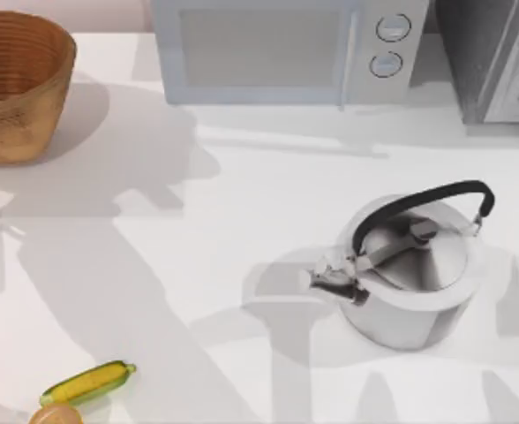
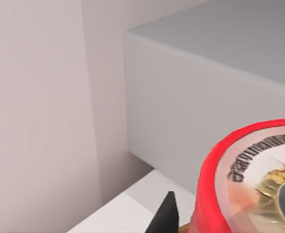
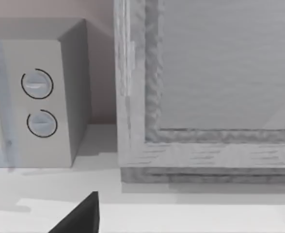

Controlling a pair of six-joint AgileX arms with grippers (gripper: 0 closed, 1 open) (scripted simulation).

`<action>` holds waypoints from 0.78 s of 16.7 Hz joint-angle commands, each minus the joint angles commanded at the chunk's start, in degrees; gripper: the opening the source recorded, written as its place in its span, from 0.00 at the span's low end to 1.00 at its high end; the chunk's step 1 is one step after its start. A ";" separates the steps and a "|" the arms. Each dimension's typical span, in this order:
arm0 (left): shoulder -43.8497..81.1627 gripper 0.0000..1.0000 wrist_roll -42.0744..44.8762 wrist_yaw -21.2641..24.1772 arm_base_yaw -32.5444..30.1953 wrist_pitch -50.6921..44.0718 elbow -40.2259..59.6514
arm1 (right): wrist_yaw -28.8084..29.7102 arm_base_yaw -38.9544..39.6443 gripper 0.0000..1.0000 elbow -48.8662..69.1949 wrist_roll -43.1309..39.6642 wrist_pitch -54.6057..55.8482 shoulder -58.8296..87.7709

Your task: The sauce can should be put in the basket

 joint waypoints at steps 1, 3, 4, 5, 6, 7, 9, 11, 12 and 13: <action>0.01 0.00 -0.01 -0.01 -0.01 0.01 0.00 | 0.00 0.00 1.00 0.00 0.00 0.00 0.00; 0.01 0.00 -0.01 -0.01 -0.01 0.01 0.00 | 0.00 0.00 1.00 0.00 0.00 0.00 0.00; 0.01 0.08 -0.01 -0.01 -0.01 0.01 0.00 | 0.00 0.00 1.00 0.00 0.00 0.00 0.00; 0.01 0.15 -0.01 -0.01 -0.01 0.01 0.00 | 0.00 0.00 1.00 0.00 0.00 0.00 0.00; 0.01 0.23 -0.01 -0.01 -0.01 0.01 0.00 | 0.00 0.00 1.00 0.00 0.00 0.00 0.00; 0.01 0.30 -0.01 -0.01 -0.01 0.01 0.00 | 0.00 0.00 1.00 0.00 0.00 0.00 0.00; 0.01 0.45 -0.01 -0.01 -0.01 0.01 0.00 | 0.00 0.00 1.00 0.00 0.00 0.00 0.00; 0.01 0.60 -0.01 -0.01 -0.01 0.01 0.00 | 0.00 0.00 1.00 0.00 0.00 0.00 0.00; 0.01 0.68 -0.01 -0.01 -0.01 0.01 0.00 | 0.00 0.00 1.00 0.00 0.00 0.00 0.00; 0.01 0.75 -0.01 -0.01 -0.01 0.01 0.00 | 0.00 0.00 1.00 0.00 0.00 0.00 0.00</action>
